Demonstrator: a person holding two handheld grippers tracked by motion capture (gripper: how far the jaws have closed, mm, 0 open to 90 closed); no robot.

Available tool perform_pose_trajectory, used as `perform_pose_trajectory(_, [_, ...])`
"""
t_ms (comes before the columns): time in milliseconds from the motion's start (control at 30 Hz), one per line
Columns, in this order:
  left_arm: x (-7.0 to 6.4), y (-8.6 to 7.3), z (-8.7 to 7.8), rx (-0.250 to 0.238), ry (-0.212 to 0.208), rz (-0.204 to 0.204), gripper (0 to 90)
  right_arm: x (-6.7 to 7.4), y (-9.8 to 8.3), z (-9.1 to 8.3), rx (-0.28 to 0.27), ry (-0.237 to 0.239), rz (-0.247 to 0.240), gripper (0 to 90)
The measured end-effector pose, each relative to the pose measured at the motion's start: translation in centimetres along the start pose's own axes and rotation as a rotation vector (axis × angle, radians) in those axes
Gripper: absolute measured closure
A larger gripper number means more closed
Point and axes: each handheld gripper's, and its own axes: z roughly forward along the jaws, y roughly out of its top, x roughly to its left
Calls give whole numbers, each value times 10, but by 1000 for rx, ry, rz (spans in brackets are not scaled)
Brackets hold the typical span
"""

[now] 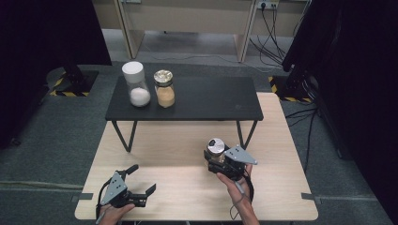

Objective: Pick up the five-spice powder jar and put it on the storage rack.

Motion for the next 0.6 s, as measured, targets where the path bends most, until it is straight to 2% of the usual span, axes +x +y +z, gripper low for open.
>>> perform_pose_trajectory(600, [0,0,0,1,1,0,4,19,25,-14,-18,73,-33,303])
